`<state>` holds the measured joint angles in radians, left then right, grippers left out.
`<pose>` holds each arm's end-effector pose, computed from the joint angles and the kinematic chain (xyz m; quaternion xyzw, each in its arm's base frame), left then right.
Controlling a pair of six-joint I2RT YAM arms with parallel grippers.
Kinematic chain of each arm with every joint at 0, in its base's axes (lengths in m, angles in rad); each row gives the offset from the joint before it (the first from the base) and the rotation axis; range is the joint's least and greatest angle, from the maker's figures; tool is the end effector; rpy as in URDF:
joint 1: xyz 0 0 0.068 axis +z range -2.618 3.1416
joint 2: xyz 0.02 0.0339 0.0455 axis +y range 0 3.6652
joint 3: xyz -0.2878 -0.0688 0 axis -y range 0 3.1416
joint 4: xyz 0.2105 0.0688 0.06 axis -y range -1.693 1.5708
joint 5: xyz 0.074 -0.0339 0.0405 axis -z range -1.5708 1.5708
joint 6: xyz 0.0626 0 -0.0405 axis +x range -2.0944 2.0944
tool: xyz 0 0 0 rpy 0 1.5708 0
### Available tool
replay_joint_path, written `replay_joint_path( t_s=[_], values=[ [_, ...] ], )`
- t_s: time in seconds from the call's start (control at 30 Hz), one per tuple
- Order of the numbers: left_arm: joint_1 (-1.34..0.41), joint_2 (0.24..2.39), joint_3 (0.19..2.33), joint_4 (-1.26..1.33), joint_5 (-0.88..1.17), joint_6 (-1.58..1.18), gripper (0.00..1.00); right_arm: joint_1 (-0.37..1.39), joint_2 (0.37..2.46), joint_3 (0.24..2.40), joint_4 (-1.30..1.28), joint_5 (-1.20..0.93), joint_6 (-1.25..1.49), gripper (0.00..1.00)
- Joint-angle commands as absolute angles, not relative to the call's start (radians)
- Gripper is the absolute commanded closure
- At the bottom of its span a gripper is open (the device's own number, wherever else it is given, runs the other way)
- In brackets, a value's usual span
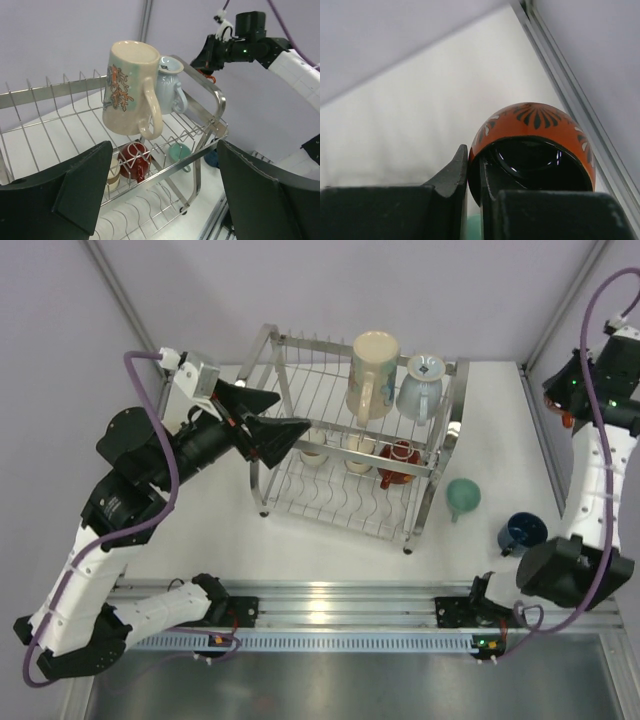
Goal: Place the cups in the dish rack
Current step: Grab a cup with the right arm, then pass the cup from the right arm to the left
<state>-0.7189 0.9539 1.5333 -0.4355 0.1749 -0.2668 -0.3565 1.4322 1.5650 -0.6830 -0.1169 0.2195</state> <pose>0.0914 -0.0945 0.5332 0.2105 0.6206 -0.4067 0.6365 0.2809 -0.0968 0.4147 0.2201 0.8433 0.0175 0.4899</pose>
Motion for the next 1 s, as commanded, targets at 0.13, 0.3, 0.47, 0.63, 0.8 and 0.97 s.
replay_joint_path(
  t_s=[0.13, 0.3, 0.47, 0.63, 0.8, 0.97],
  values=[
    [-0.719, 0.980, 1.615, -0.353, 0.293, -0.321, 0.10, -0.347, 1.071, 1.588, -0.306, -0.509, 0.630, 1.00],
    [-0.719, 1.029, 1.650, -0.288, 0.397, -0.379, 0.12, -0.341, 0.944, 1.529, -0.010, -0.646, 0.976, 1.00],
    [-0.719, 1.052, 1.655, -0.213, 0.471, -0.442, 0.13, -0.288, 0.900, 1.508, 0.228, -0.672, 1.181, 1.00],
    [-0.719, 1.058, 1.638, -0.121, 0.544, -0.450, 0.13, -0.223, 0.900, 1.473, 0.420, -0.667, 1.460, 1.00],
    [-0.719, 1.051, 1.608, -0.046, 0.587, -0.394, 0.13, -0.161, 0.903, 1.535, 0.408, -0.652, 1.544, 1.00],
    [-0.719, 1.101, 1.620, 0.046, 0.646, -0.478, 0.13, -0.104, 0.907, 1.517, 0.500, -0.658, 1.643, 1.00]
  ],
)
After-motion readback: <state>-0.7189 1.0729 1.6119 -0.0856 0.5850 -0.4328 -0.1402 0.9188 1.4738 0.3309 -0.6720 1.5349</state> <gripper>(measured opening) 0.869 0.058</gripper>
